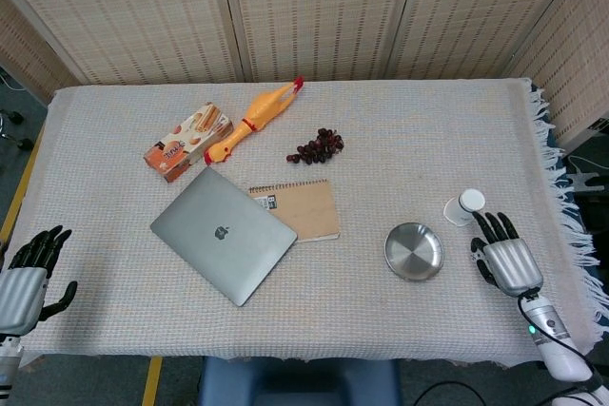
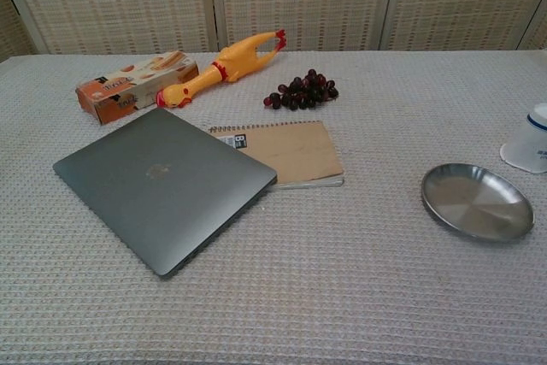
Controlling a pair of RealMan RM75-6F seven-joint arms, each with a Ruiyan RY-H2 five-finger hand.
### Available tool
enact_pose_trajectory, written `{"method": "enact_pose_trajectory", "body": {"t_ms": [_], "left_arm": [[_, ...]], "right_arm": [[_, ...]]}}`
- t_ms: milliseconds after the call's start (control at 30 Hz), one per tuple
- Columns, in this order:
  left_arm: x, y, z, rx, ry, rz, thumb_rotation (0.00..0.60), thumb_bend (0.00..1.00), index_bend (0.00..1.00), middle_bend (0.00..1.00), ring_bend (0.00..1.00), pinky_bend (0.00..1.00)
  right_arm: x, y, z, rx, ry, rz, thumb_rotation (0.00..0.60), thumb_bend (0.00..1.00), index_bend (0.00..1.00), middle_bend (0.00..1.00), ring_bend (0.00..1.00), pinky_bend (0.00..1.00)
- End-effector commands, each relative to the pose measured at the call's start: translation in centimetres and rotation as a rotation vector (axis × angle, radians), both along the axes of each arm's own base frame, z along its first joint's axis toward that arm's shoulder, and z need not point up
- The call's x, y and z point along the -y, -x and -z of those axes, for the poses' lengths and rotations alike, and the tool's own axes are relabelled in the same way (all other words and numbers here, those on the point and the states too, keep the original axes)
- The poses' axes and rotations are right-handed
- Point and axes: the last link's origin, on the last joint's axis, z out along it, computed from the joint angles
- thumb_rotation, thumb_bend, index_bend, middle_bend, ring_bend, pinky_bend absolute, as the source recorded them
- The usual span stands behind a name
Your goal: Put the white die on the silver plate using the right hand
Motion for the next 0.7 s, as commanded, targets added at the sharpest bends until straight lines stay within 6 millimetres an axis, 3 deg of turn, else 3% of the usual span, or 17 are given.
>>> {"method": "enact_pose_trajectory", "body": {"t_ms": [33, 300, 600, 700], "left_arm": [[0.0, -0.1, 0.0, 0.001, 0.003, 0.001, 0.6, 0.4, 0.0, 0.0, 0.0, 0.13], [0.1, -0.1, -0.2, 0.008, -0.002, 0.005, 0.6, 0.4, 0.0, 0.0, 0.0, 0.13], [0.4, 0.0, -0.8, 0.023, -0.021, 0.014, 0.6, 0.4, 0.0, 0.0, 0.0, 0.13], [0.4, 0.0, -0.9, 0.025, -0.022, 0.014, 0.6, 0.4, 0.0, 0.0, 0.0, 0.14]], "right_arm": [[0.2, -3.0, -0.6, 0.066, 0.002, -0.082, 0.6, 0.4, 0.59, 0.0, 0.0, 0.0], [2.7, -8.1, 3.0, -0.053, -0.057, -0.216, 0.6, 0.4, 0.59, 0.0, 0.0, 0.0], [4.2, -8.4, 6.2, -0.13, -0.114, -0.176, 0.6, 0.4, 0.55, 0.0, 0.0, 0.0], [4.1, -8.2, 6.9, -0.138, -0.135, -0.167, 0.6, 0.4, 0.47, 0.0, 0.0, 0.0]]}}
